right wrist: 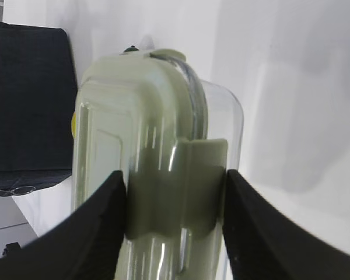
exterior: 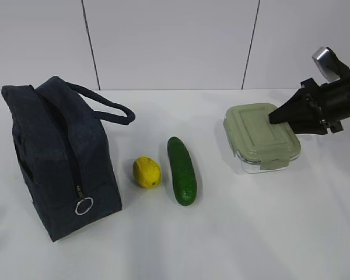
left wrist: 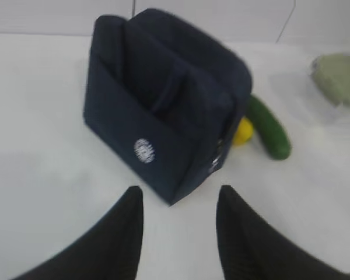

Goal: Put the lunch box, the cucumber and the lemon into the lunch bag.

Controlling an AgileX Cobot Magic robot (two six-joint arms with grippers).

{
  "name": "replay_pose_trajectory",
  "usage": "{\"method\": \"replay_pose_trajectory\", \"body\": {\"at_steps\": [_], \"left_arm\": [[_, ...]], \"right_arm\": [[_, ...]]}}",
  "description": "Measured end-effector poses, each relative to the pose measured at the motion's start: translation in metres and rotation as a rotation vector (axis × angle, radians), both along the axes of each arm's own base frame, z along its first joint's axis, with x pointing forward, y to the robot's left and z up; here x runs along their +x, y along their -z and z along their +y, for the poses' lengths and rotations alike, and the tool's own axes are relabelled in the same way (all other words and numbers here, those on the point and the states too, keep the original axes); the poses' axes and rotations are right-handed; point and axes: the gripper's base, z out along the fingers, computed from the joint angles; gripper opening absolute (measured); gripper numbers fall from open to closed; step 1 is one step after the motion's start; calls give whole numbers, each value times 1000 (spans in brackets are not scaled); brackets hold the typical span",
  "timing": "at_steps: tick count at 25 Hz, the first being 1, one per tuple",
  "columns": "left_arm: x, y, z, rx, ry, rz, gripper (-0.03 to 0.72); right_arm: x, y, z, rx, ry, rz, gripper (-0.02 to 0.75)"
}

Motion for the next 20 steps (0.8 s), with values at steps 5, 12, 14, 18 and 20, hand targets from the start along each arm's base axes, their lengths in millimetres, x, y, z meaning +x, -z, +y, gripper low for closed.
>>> {"method": "replay_pose_trajectory", "body": {"at_steps": [5, 12, 14, 18, 20], "left_arm": [[42, -13, -10, -325, -22, 126, 317], [123, -7, -13, -544, -125, 383, 374], [143, -5, -11, -555, -160, 419, 376], [183, -10, -7, -568, -218, 421, 377], [201, -15, -6, -572, -232, 423, 377]], "right_arm": [[0, -1, 0, 1, 2, -1, 382], [0, -4, 1, 6, 5, -6, 382], [0, -4, 1, 8, 6, -6, 382], [0, -4, 2, 12, 9, -8, 382], [0, -4, 2, 14, 10, -8, 382]]}}
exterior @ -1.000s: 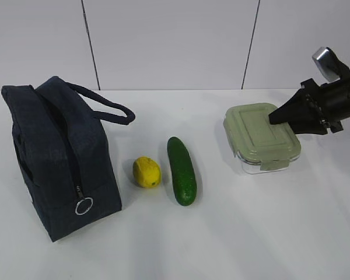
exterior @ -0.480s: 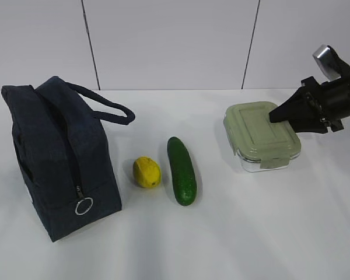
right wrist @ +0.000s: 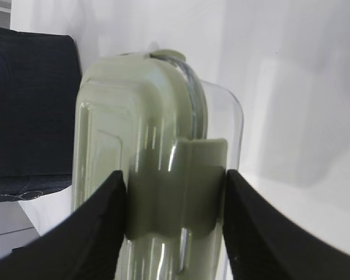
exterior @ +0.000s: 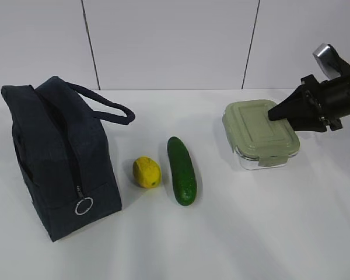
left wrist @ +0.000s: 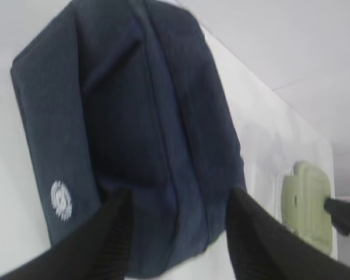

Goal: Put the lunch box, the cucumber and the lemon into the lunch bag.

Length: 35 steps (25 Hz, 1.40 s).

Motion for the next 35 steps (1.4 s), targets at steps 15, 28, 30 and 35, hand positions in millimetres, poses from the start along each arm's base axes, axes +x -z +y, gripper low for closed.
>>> {"method": "replay_pose_trajectory", "body": {"at_steps": [15, 28, 30, 35], "left_arm": [[92, 35, -3, -96, -17, 144, 353], [108, 64, -3, -95, -24, 226, 230], [109, 66, -3, -94, -23, 232, 165], [109, 67, -4, -68, 12, 222, 1]], "right_arm": [[0, 0, 0, 1, 1, 0, 382], [0, 0, 1, 1, -1, 0, 381], [0, 0, 1, 1, -1, 0, 381], [0, 0, 1, 3, 2, 3, 380]]}}
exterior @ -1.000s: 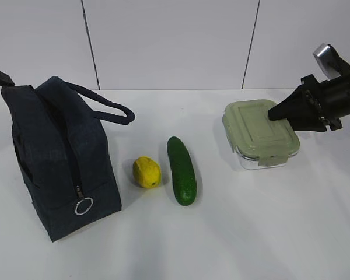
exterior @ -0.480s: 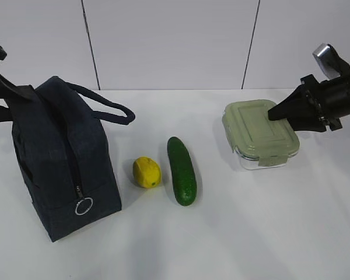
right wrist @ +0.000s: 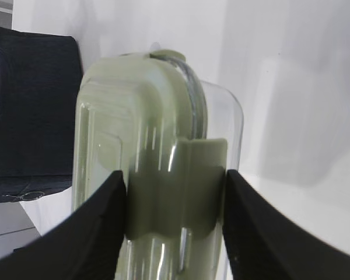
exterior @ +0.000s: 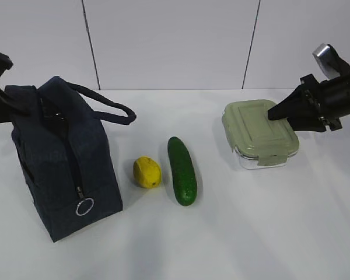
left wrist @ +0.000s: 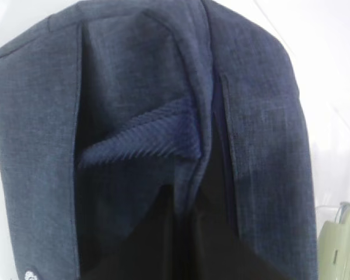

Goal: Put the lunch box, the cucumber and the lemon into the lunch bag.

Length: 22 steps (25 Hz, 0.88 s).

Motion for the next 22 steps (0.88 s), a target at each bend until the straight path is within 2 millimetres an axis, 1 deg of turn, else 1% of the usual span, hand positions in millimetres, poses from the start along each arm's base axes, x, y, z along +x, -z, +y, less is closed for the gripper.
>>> {"method": "replay_pose_trajectory", "body": {"at_steps": [4, 8, 14, 17, 22], "left_arm": [[-2, 0, -2, -5, 36, 13, -4], [-5, 0, -4, -6, 81, 31, -5], [-11, -15, -4, 39, 143, 26, -5], [-12, -22, -4, 75, 180, 46, -5], [-15, -45, -2, 109, 196, 37, -6]], "right_arm": [[-1, -5, 0, 7, 16, 8, 381], [-4, -23, 1, 9, 39, -8, 381], [-9, -43, 3, 24, 69, -5, 381], [-12, -54, 12, 26, 57, -16, 380], [-14, -59, 41, 34, 1, 6, 380]]}}
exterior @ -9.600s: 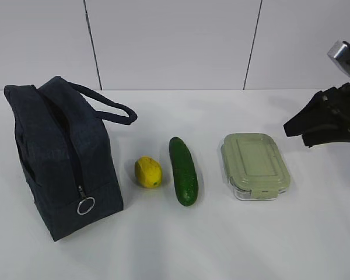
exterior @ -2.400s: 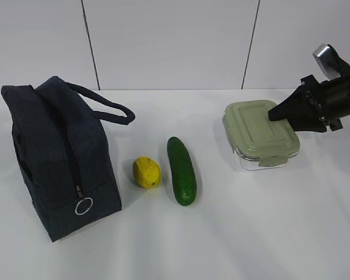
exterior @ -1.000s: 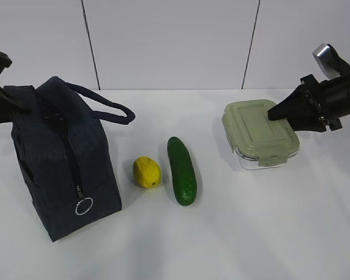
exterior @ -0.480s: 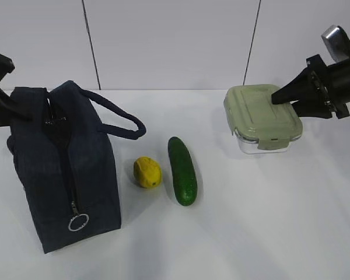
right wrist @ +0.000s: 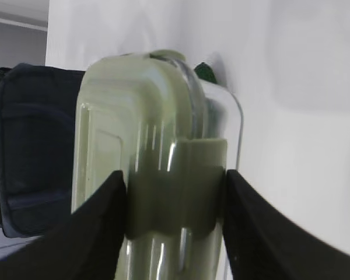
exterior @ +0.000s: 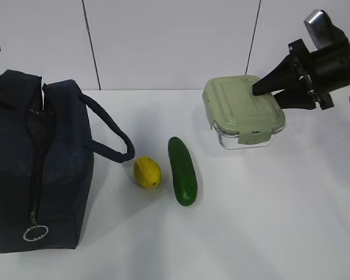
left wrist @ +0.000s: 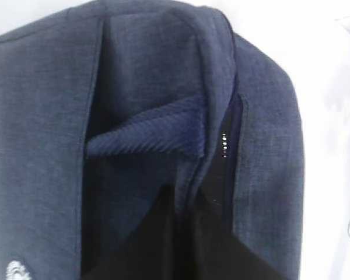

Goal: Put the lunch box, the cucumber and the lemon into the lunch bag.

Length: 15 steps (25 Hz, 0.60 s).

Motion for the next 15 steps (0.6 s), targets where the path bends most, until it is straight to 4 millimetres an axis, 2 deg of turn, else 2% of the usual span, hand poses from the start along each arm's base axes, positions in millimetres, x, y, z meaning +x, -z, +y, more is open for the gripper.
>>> {"method": "replay_pose_trajectory", "body": {"at_steps": [3, 6, 15], "left_arm": [[-2, -9, -2, 43, 9, 5, -6], [-5, -14, -13, 79, 38, 11, -6], [-9, -12, -36, 109, 33, 33, -6]], "right_arm": [[1, -8, 22, 4, -36, 8, 380], [2, -23, 43, 12, -68, -7, 380], [0, -59, 96, 52, -120, 5, 380]]}}
